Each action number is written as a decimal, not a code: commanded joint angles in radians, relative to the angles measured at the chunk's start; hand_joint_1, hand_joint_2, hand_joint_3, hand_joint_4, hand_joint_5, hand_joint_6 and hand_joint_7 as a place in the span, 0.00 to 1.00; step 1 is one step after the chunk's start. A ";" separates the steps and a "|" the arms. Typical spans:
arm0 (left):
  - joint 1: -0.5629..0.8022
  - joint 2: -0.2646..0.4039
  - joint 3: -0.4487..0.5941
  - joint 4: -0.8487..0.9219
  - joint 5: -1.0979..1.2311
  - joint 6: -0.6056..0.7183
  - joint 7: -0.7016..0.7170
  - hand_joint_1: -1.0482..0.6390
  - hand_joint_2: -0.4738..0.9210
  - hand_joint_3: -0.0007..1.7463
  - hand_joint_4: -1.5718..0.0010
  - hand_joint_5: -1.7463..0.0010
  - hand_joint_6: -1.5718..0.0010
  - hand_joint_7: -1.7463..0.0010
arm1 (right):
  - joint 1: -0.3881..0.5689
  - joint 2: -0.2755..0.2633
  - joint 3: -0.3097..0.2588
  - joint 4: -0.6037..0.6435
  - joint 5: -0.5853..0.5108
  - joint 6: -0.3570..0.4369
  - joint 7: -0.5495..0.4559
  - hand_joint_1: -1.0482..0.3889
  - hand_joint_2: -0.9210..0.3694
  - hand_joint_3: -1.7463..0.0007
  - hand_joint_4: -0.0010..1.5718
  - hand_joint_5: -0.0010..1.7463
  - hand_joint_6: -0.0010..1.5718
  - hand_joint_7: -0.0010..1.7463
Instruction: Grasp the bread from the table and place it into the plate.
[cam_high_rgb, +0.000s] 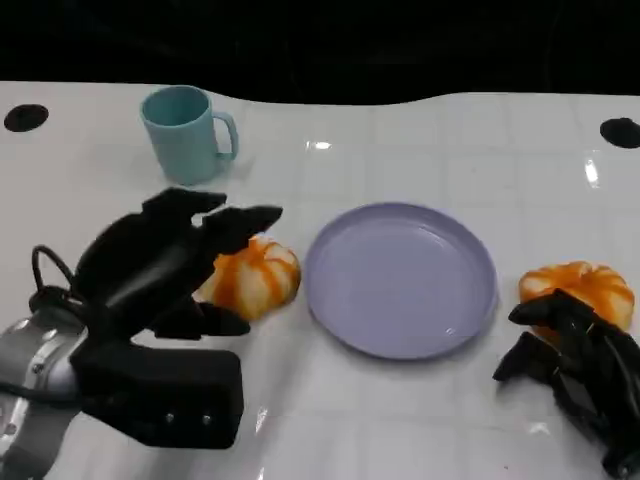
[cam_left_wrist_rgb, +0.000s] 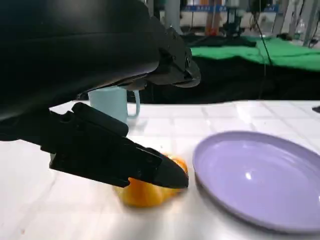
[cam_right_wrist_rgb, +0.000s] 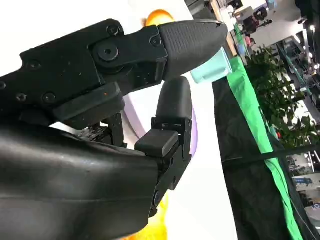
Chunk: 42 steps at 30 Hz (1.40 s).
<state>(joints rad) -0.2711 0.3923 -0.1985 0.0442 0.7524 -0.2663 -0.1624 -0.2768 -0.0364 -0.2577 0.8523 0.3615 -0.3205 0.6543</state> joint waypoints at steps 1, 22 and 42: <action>-0.065 0.042 -0.091 0.018 0.158 0.090 -0.038 0.31 0.91 0.00 1.00 0.97 0.91 0.99 | 0.011 -0.005 -0.005 0.014 0.004 -0.009 0.015 0.36 0.00 0.85 0.43 0.88 0.40 0.68; -0.385 -0.107 -0.261 0.604 0.119 0.188 -0.020 0.33 0.91 0.00 0.94 0.97 0.90 0.99 | 0.032 -0.002 0.000 -0.036 0.001 0.039 -0.008 0.36 0.00 0.87 0.43 0.88 0.40 0.68; -0.584 -0.235 -0.332 1.125 0.015 0.111 0.091 0.45 0.98 0.02 0.70 0.87 0.68 0.94 | 0.050 -0.003 0.000 -0.074 0.006 0.074 -0.011 0.36 0.00 0.87 0.42 0.88 0.40 0.67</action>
<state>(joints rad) -0.8407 0.1549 -0.5366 1.1240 0.7943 -0.1256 -0.0825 -0.2488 -0.0277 -0.2581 0.7783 0.3772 -0.2488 0.6548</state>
